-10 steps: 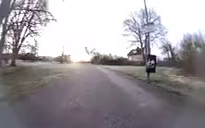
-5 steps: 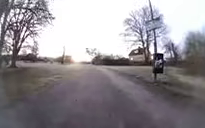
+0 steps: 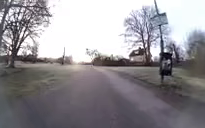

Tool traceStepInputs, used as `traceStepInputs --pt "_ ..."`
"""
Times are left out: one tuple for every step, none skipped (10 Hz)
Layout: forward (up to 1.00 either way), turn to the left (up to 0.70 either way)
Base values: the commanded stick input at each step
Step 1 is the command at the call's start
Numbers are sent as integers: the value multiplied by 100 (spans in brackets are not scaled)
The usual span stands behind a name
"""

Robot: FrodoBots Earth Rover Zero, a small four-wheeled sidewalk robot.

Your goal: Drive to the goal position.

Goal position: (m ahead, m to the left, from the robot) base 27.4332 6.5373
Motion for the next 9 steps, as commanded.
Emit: traceStepInputs --pt "100 0" --pt "100 0" --pt "100 0" --pt "100 0" --pt "100 0" --pt "100 0" --pt "100 0" --pt "100 0" --pt "100 0"
